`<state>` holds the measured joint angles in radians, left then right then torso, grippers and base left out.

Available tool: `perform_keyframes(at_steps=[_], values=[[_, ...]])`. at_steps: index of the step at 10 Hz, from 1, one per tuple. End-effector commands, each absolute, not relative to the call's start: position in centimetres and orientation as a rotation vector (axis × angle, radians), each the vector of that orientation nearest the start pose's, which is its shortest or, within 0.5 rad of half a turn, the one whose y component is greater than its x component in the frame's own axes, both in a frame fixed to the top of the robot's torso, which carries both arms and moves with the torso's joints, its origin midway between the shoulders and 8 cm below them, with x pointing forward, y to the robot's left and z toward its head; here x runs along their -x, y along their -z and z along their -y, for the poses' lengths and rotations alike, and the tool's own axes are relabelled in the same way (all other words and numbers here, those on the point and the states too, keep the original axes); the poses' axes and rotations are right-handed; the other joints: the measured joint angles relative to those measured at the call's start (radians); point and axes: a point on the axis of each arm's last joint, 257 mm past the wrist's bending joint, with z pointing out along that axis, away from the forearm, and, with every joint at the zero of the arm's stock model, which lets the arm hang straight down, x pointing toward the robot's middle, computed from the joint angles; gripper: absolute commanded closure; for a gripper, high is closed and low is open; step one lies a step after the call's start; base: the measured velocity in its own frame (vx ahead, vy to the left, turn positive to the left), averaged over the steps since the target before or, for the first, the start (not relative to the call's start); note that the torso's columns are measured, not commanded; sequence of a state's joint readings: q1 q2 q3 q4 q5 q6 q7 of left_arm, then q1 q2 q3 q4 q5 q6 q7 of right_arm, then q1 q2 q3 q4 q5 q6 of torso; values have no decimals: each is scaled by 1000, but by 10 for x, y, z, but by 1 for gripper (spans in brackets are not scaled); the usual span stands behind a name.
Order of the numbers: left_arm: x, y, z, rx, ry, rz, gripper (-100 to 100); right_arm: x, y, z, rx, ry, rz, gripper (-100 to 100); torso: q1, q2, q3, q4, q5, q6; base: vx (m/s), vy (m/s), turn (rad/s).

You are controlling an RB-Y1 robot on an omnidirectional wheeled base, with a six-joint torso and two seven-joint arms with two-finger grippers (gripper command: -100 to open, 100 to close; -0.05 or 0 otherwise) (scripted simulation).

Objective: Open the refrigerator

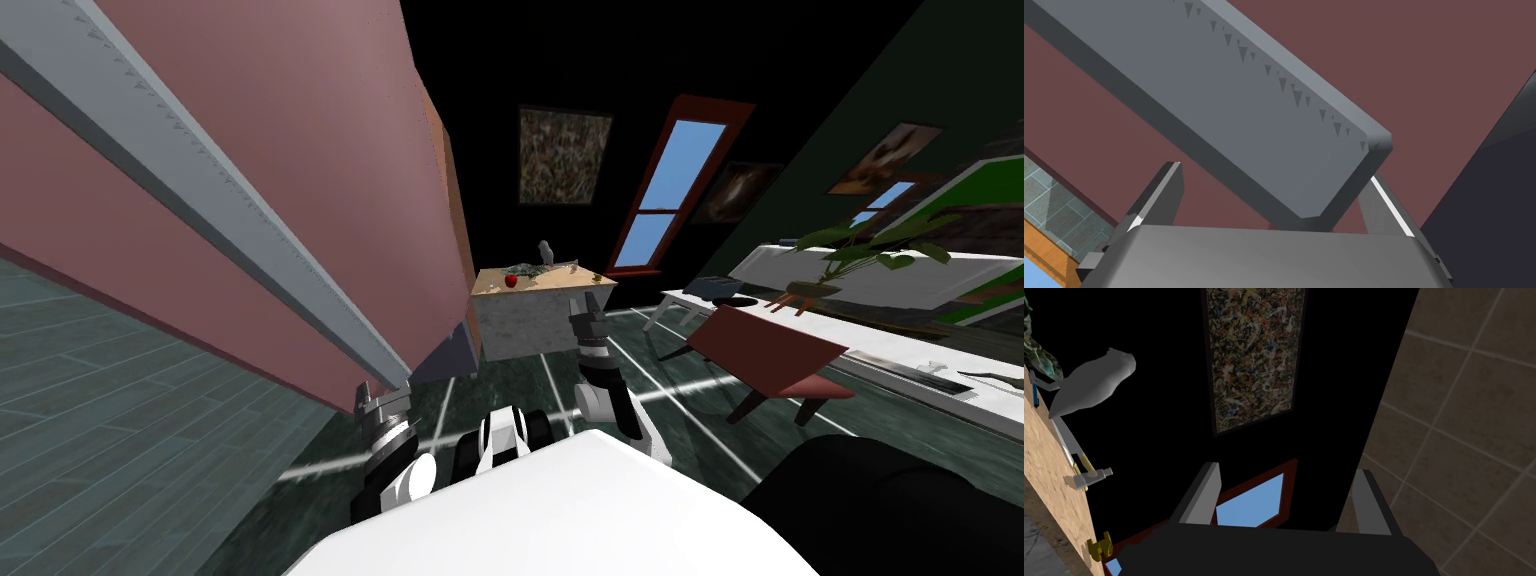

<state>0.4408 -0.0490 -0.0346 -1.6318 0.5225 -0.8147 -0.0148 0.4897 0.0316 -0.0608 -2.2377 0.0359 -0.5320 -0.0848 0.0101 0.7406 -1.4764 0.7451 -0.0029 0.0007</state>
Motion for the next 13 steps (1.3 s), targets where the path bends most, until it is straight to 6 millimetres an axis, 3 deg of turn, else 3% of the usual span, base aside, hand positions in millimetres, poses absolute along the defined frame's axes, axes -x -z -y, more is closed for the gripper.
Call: perform_keyframes(at_steps=[1,7,11,12,13], values=[[-356,196,-356,1281,1363,-312,-100,-344,-15,298,-683,-1300,-582,0,-1,0,0,0,0,-1,3,49,13],[-354,167,-359,1290,1376,-310,-100,-344,-15,298,-683,-1300,-582,0,-24,9,4,5,-9,1,9,8,20],[-354,167,-359,1290,1376,-310,-100,-344,-15,298,-683,-1300,-582,0,-24,9,4,6,-10,2,0,0,0],[-352,186,-360,1330,1350,-336,-100,-344,-15,298,-683,-1300,-582,0,-24,10,4,7,-10,1,8,7,3],[-351,189,-360,1338,1344,-342,0,-344,-15,298,-683,-1301,-582,0,-22,9,5,3,-7,0,9,5,-4]])
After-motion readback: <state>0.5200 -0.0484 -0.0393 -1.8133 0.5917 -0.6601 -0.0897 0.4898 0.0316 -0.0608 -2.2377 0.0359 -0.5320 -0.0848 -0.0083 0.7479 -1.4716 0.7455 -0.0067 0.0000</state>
